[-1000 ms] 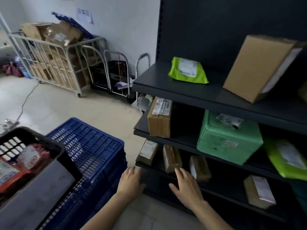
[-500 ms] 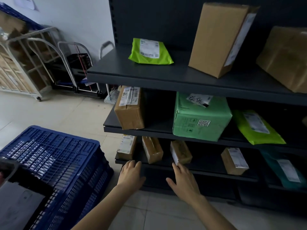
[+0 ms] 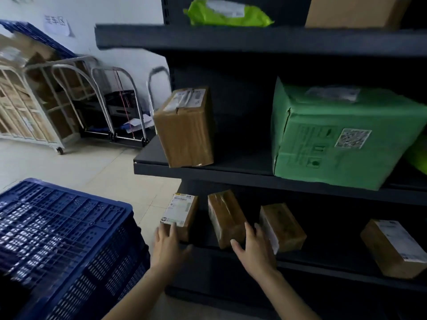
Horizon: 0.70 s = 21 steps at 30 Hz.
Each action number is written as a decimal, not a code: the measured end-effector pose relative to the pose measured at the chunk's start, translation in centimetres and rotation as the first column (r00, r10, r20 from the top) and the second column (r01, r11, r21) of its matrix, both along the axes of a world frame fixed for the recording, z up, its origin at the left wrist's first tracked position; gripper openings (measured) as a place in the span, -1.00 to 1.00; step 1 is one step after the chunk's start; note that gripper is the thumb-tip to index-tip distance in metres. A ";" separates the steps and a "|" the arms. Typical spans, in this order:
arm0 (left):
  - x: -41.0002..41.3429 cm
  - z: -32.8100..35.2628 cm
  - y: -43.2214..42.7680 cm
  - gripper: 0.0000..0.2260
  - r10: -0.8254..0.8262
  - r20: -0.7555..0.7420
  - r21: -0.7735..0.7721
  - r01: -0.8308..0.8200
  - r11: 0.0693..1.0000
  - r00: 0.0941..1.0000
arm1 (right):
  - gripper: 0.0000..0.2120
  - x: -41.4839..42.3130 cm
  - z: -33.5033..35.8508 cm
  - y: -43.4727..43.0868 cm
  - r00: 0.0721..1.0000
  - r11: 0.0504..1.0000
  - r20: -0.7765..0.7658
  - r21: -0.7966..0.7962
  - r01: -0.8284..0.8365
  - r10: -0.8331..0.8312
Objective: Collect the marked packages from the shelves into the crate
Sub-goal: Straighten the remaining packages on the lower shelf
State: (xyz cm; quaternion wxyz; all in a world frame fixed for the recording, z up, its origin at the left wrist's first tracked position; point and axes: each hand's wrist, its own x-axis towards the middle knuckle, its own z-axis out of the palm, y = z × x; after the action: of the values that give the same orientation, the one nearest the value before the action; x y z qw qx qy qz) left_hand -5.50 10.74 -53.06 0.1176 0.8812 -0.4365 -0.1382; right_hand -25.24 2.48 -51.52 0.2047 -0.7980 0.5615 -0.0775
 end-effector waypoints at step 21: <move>1.1 -10.2 -4.6 -0.49 0.128 -0.267 -0.544 -0.259 0.798 0.955 | -0.46 2.2 -11.3 -5.3 0.369 0.904 0.827 0.415 0.106 -0.423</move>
State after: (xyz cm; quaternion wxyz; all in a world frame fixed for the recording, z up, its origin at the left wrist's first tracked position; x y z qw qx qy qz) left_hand -4.39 6.17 -63.23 0.4376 0.8243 -0.3496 -0.0827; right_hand -23.01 -2.79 -62.86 0.5737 -0.4867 0.4882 -0.4424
